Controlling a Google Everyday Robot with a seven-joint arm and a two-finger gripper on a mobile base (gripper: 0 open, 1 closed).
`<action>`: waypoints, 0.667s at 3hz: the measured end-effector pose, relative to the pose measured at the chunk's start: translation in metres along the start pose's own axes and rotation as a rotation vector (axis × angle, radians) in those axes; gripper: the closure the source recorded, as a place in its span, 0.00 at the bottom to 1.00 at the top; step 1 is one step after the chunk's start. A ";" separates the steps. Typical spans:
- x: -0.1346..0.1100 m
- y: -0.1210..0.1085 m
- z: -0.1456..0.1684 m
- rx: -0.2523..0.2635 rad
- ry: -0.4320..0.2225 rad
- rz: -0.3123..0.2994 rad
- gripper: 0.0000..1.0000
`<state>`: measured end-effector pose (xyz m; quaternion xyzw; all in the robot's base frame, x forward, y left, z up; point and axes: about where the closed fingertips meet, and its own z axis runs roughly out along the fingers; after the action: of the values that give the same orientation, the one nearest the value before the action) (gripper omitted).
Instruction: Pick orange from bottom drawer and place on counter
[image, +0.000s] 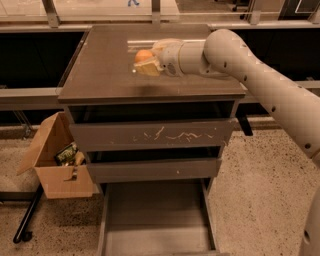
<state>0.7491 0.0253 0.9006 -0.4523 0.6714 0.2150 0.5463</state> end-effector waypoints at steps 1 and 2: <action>0.025 -0.018 0.009 0.024 0.029 0.079 1.00; 0.053 -0.026 0.018 0.038 0.048 0.128 1.00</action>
Offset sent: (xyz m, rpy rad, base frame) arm 0.0465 -0.0347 -0.0842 0.0429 0.1588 -0.1343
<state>0.7811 0.0065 0.8511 -0.4029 0.7158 0.2258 0.5237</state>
